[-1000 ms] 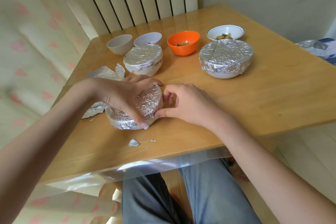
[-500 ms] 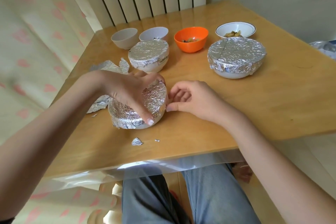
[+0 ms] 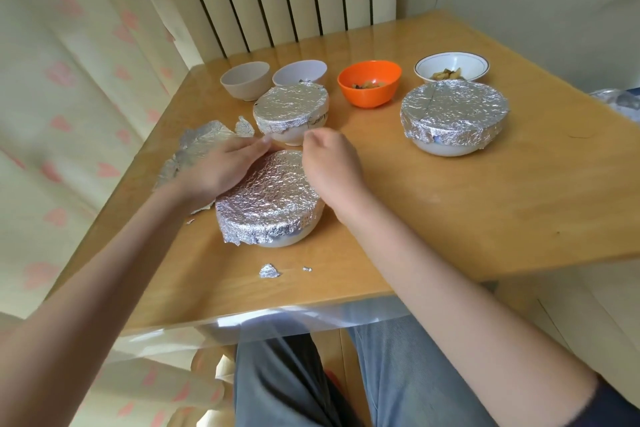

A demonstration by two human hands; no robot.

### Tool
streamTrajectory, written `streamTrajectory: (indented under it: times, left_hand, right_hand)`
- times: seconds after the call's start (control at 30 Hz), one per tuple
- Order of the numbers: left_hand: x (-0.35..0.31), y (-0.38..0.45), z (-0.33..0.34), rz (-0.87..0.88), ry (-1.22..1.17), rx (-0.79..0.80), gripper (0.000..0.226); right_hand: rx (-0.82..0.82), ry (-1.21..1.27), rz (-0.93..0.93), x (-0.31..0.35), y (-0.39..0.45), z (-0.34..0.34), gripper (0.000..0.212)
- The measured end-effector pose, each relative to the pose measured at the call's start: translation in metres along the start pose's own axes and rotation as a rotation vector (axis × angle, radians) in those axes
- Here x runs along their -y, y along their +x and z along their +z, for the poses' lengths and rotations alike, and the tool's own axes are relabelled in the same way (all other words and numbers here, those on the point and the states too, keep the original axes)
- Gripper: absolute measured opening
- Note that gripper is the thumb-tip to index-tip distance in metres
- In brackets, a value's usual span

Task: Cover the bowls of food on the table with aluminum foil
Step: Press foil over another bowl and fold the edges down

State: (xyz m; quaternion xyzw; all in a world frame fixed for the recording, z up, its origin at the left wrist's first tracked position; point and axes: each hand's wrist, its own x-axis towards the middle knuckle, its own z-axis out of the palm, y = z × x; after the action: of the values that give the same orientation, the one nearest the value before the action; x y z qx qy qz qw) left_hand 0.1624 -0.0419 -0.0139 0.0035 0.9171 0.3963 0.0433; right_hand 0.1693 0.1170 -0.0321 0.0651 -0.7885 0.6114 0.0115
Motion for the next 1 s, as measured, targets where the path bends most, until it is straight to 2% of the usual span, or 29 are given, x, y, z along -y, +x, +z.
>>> streamTrajectory:
  times: [0.1,0.2,0.57,0.67,0.77,0.93,1.0]
  left_hand:
    - [0.004,0.002,0.009,-0.027,-0.074,-0.069,0.032]
    - [0.002,0.003,0.015,-0.057,-0.088,-0.101,0.032]
    - [-0.002,0.003,0.015,-0.111,-0.203,-0.063,0.05]
    - [-0.003,0.001,0.016,-0.16,-0.354,-0.011,0.058]
    - [0.003,-0.002,0.011,-0.21,-0.574,0.041,0.065]
    - [0.02,-0.015,0.011,-0.232,-0.889,-0.073,0.065]
    - [0.021,-0.021,0.023,-0.246,-1.002,-0.142,0.065]
  right_hand:
    - [-0.064,-0.102,0.033,-0.007,-0.007,0.014,0.035]
    - [-0.138,-0.093,0.045,-0.007,-0.01,0.018,0.036]
    - [-0.142,-0.05,0.119,-0.005,-0.007,0.02,0.042]
    - [-0.086,0.03,0.152,0.0,-0.01,0.014,0.046]
    - [-0.092,0.249,0.258,-0.003,-0.016,0.005,0.046]
    - [-0.243,0.476,0.384,-0.013,-0.03,0.024,0.047]
    - [-0.273,0.525,0.382,-0.011,-0.032,0.032,0.037]
